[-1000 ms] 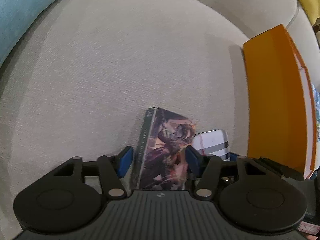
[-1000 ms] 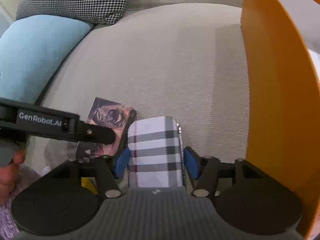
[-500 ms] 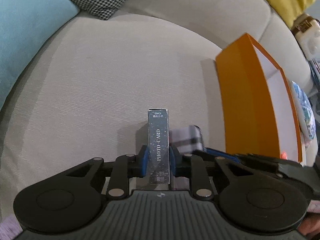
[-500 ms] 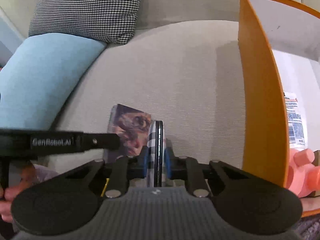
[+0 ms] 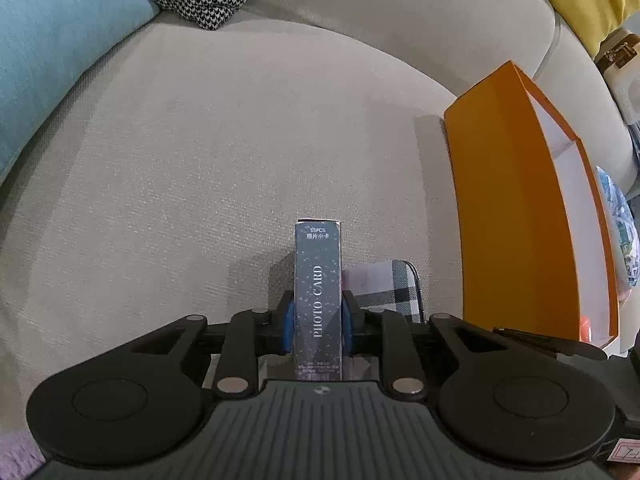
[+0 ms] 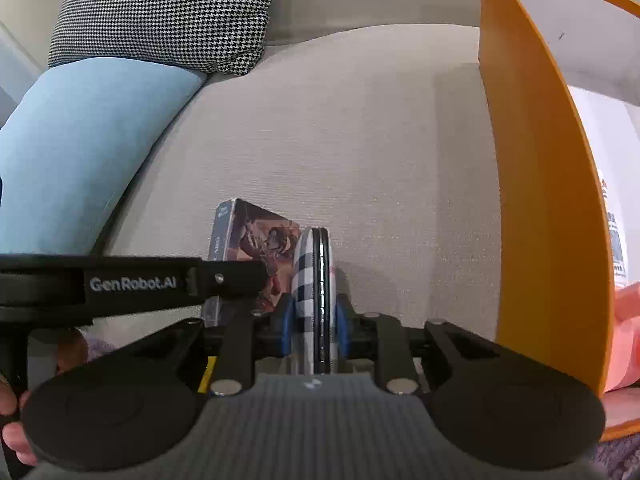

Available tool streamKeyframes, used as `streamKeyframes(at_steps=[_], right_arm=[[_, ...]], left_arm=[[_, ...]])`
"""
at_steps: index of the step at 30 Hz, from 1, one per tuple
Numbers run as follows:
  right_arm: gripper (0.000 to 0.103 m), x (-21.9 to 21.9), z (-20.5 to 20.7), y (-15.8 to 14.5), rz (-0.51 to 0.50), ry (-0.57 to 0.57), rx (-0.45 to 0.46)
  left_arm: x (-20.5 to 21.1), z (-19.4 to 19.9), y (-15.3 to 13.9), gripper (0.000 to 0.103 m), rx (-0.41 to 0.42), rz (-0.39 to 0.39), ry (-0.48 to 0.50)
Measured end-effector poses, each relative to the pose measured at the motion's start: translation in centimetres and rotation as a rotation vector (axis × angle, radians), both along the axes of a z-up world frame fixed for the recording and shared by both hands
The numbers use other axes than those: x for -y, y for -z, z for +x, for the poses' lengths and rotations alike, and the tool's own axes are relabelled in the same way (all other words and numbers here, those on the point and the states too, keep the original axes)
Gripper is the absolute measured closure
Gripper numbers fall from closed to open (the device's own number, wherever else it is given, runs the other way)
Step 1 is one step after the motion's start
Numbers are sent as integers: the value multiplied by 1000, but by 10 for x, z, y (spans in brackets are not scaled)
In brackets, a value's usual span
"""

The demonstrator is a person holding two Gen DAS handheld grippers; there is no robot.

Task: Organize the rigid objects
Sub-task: 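Grasp the photo card box with the left tool while the right tool holds the plaid phone case, then carry the photo card box with the left tool while the right tool carries the phone case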

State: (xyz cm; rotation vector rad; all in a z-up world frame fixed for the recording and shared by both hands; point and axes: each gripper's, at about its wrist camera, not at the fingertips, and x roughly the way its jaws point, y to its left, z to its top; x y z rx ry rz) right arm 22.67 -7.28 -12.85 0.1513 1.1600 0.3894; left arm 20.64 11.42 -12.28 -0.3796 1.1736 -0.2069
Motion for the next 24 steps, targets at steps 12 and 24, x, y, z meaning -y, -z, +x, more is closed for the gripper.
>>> streamKeyframes(at_steps=[12,24], right_arm=[[84,27,-21,-50,38,-17,123],[84,98,-34,-115,109,47,202]], left_arm=[[-4,-33,-50,78,105,-76,-36],[53,-25,-110,78,202,-166,75]])
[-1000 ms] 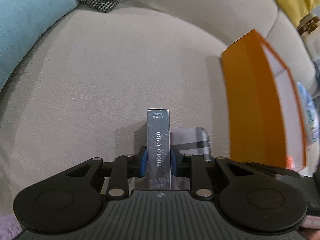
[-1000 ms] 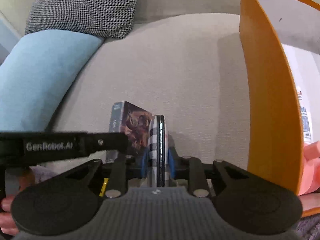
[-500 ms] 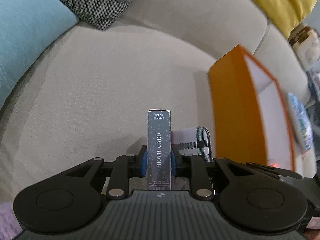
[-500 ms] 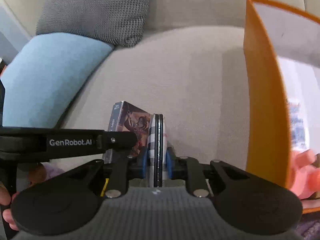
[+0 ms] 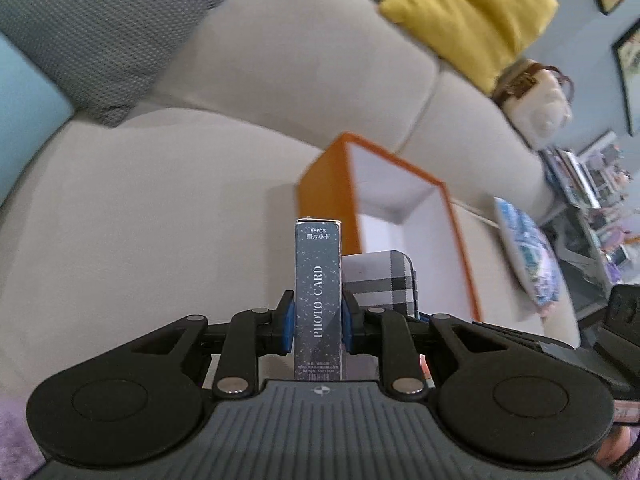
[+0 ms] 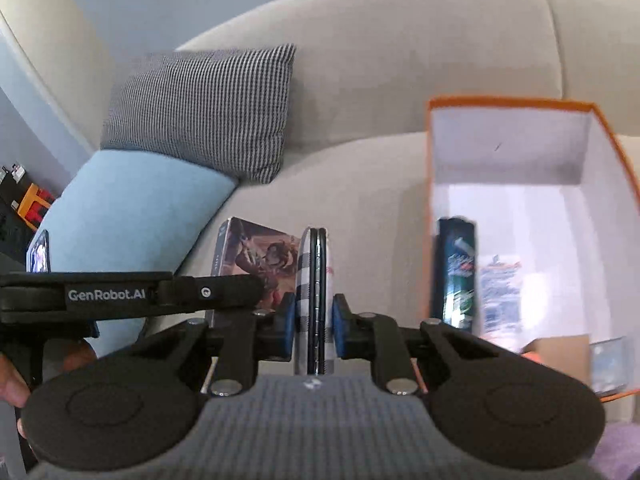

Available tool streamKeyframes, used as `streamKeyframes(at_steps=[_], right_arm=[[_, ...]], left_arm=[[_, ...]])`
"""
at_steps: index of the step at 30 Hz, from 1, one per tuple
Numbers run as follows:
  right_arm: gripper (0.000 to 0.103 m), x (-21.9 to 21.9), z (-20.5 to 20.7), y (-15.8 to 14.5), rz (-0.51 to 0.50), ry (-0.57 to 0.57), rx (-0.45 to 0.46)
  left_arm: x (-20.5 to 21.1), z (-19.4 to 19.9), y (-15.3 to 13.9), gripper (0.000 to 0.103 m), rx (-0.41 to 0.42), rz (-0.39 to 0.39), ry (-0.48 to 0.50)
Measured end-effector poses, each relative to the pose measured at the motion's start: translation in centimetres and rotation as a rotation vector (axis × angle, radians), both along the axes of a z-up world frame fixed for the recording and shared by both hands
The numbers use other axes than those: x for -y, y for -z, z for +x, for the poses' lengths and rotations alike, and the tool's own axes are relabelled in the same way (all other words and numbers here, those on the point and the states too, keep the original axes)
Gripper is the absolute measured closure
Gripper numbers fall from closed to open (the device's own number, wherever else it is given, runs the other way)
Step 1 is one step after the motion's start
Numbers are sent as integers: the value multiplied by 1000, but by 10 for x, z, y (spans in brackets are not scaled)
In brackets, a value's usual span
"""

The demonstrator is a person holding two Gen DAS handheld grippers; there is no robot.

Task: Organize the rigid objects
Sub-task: 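Carry the photo card box with the left tool while the right tool carries the phone case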

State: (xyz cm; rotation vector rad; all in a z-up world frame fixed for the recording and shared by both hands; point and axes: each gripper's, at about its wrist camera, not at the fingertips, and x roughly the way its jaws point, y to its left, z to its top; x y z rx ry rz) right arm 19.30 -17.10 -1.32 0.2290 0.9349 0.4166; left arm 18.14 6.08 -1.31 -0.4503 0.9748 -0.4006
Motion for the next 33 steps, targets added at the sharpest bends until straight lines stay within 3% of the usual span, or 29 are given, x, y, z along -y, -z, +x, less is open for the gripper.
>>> streamKeyframes(at_steps=[4,10,16,21,28,33], right_arm=[[84,30,7,-18,-22,23,11],[84,81,24,-29,-142,108,18],[84,127,51,-4,-193,207,-47],[84,150,67,20,-168,216,-119],[84,151,85,48,-241,216,-142],[84,157,94,56,-227,223,-158]], left_arm=[[29,11,-9,78,16,-24,58],[85,37,-8,78,9,-27,146],[129,71,25,78,-85,-73,166],[159,85,55,78,-150,-20,164],[177,99,91,78,-228,10,135],[184,106,107,78,-263,3,125]])
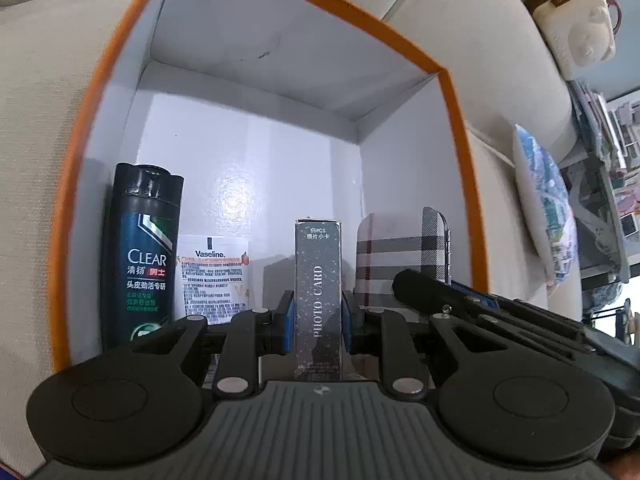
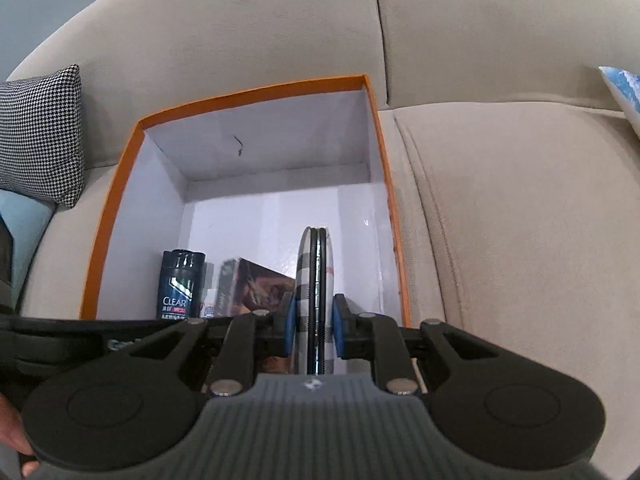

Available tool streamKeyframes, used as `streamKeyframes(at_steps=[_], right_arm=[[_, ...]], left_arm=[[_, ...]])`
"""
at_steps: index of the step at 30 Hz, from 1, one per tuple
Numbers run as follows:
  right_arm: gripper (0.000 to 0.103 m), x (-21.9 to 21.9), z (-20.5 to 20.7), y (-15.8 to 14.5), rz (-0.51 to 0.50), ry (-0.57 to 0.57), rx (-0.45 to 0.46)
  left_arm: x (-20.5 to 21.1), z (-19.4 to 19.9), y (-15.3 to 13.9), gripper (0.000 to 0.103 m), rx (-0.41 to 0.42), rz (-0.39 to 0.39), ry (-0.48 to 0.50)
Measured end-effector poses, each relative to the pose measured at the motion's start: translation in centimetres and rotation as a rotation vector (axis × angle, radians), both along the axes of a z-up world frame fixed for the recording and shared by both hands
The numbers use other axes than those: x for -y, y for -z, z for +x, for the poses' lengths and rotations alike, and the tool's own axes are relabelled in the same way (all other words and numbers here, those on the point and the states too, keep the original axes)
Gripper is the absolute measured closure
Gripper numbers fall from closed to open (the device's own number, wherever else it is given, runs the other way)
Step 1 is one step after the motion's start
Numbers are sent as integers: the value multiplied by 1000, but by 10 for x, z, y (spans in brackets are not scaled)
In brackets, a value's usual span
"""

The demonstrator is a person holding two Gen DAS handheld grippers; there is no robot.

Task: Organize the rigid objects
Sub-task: 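Carry the photo card box with the left tool while the right tool carries the phone case, then lower the photo card box and phone case into the orange box and open both tools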

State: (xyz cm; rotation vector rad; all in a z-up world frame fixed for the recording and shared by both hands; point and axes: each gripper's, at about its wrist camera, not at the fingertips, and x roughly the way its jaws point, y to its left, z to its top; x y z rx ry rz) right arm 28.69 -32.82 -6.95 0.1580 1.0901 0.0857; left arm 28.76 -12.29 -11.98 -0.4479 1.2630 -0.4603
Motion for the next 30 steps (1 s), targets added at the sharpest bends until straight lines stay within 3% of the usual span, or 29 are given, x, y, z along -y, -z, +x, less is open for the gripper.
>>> streamKeyframes(at_steps=[12,15,18,20,21,23,30], right_arm=[[84,2,-1,-4,-11,-13,-4],[84,2,-4,-6,-15,-13,-1],[84,3,-3,-7,-17,-3,-2],[84,3,-4,-5,-23,2,-2],[84,2,-4,-4,-29,-1,0],[84,-1,-5,-4,-35,-9,1],[84,-8,-4,-2,-51,-32,-5]], left_arm=[[7,0,11,77,-30,35,56],[13,-1,2,72,-23,104,89],[21,-8,-16,61,46,220,121],[24,-11,-24,61,82,279,149],[26,-11,-25,67,82,294,171],[26,-10,-21,75,50,306,188],[27,-14,-6,79,42,296,202]])
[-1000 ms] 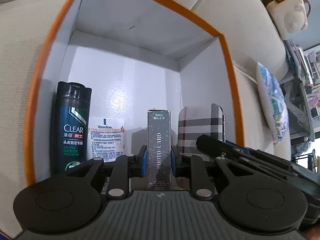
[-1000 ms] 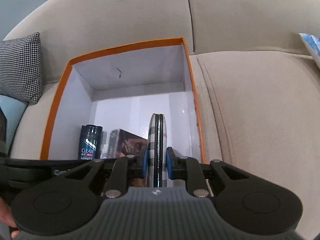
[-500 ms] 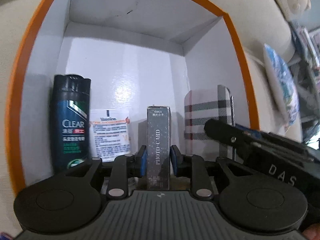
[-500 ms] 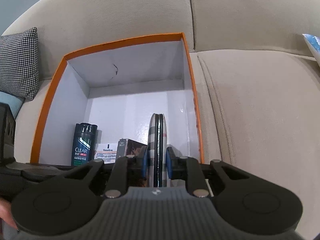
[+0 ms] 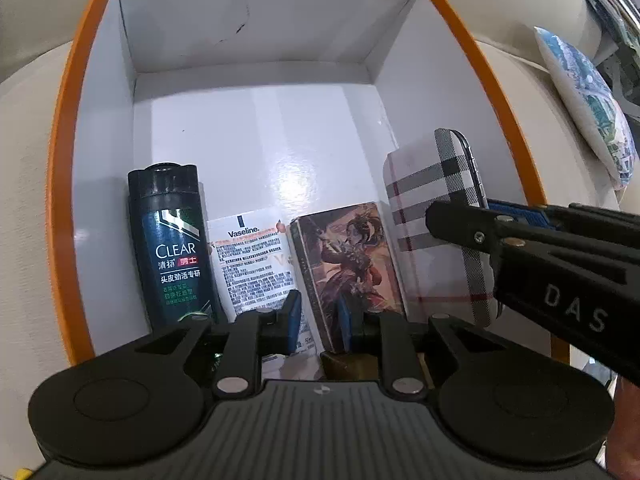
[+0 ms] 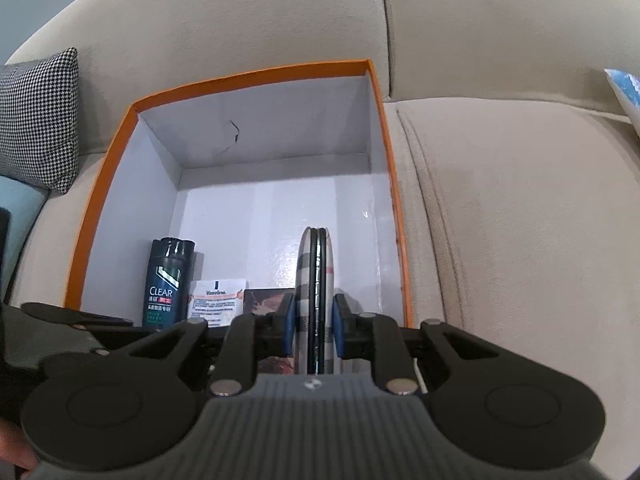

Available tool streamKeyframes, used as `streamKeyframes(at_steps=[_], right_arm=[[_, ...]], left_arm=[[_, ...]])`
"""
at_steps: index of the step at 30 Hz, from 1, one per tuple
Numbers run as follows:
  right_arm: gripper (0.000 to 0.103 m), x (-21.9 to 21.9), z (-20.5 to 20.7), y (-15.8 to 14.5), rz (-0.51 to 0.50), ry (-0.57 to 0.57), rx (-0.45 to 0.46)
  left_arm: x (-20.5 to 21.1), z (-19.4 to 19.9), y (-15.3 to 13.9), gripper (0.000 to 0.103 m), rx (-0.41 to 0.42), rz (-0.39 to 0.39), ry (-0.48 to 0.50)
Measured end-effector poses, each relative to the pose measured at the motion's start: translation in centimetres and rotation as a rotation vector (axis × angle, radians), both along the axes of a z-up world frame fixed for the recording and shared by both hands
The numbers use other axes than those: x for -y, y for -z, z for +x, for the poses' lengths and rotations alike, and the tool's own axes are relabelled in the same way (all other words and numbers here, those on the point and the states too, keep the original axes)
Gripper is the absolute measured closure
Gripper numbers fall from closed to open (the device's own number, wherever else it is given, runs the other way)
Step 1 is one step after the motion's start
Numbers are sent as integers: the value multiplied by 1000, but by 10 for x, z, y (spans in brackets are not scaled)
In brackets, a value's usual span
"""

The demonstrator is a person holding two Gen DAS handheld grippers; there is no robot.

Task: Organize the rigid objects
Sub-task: 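Lower the photo card box and phone case into the orange box and open both tools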

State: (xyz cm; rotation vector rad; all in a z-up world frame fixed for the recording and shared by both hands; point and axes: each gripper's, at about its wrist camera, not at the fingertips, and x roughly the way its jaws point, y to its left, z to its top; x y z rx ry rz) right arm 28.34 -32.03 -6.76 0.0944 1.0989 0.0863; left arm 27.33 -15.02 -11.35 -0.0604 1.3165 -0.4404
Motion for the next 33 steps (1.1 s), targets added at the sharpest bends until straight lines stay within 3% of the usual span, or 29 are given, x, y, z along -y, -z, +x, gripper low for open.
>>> streamKeyframes(at_steps=[4,8,13,17,25,33], right_arm=[[84,-7,1,0,-91,-29,-1],[84,-12,1,7,-102,-43,-26],[84,-30,-1,13,-210,-58,-16],[84,-39,3,17,-254,-81,-16],[84,-34,8,19,-176,-49,-70],[87,-40,8,14,-231,-93,-57]], left_arm=[[-11,-4,-10,79,30,-41,-20],[-28,-15,-34,79,124,-87,-18],[-47,-22,-51,79,205,-72,2],[-57,-24,-55,79,213,-92,1],[-56,-25,-53,79,214,-121,-12],[-62,-25,-53,79,213,-137,-33]])
